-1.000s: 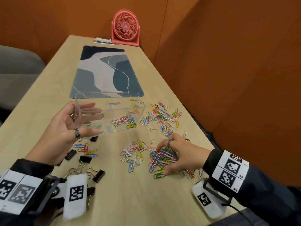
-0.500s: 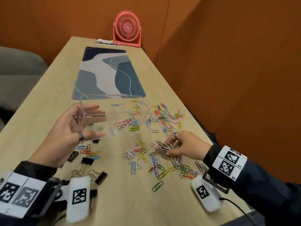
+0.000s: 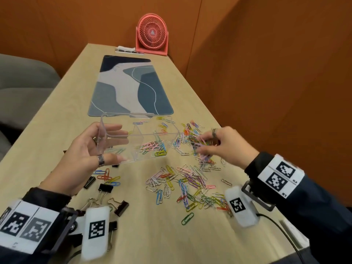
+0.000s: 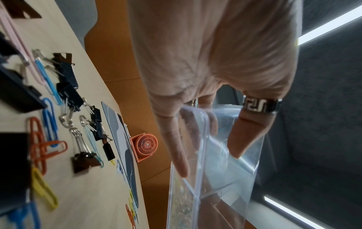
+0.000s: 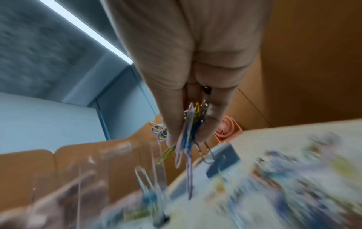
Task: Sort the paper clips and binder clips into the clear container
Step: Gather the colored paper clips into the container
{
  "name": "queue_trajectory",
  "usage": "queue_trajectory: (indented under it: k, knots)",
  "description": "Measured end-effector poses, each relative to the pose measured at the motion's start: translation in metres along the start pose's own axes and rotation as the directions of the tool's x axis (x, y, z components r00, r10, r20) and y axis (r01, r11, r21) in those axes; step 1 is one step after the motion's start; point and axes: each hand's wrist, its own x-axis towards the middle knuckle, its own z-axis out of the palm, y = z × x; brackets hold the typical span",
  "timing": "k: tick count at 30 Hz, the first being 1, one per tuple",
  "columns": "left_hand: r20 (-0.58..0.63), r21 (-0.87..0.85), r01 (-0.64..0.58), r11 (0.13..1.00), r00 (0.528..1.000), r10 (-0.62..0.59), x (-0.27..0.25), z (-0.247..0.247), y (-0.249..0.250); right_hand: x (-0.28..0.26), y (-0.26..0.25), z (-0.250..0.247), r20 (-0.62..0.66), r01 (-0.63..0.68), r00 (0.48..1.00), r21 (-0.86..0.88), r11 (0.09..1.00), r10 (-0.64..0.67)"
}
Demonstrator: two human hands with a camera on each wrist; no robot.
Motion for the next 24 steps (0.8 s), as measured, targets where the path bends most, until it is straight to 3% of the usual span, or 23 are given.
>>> queue_trajectory:
  k: [5,9,16,20,24]
  knots:
    - [0.02,0.012,0.021,1.0,1.0,-0.022,0.001,0.0,-0.003,0.021,-0.043,-0.024,-0.15,0.193,0.971,0.041,0.98,-0.185]
    - [0.046,0.002,0.015,1.0,0.999,-0.015,0.002,0.001,-0.006,0.035,-0.074,-0.008,-0.053,0.293,0.955,-0.004,0.956,-0.293]
    - [0.06,-0.031,0.023,0.999,0.998,-0.021,0.002,0.002,-0.008,0.039,-0.076,0.017,0.061,0.318,0.948,-0.143,0.937,-0.313]
    - [0.055,-0.029,0.021,0.999,0.998,-0.019,0.001,0.004,-0.006,0.035,-0.071,0.016,0.074,0.312,0.947,0.024,0.95,-0.313]
    - [0.05,-0.016,0.016,1.0,0.999,-0.015,0.001,0.005,-0.004,0.024,-0.067,0.004,-0.04,0.297,0.955,0.116,0.948,-0.295]
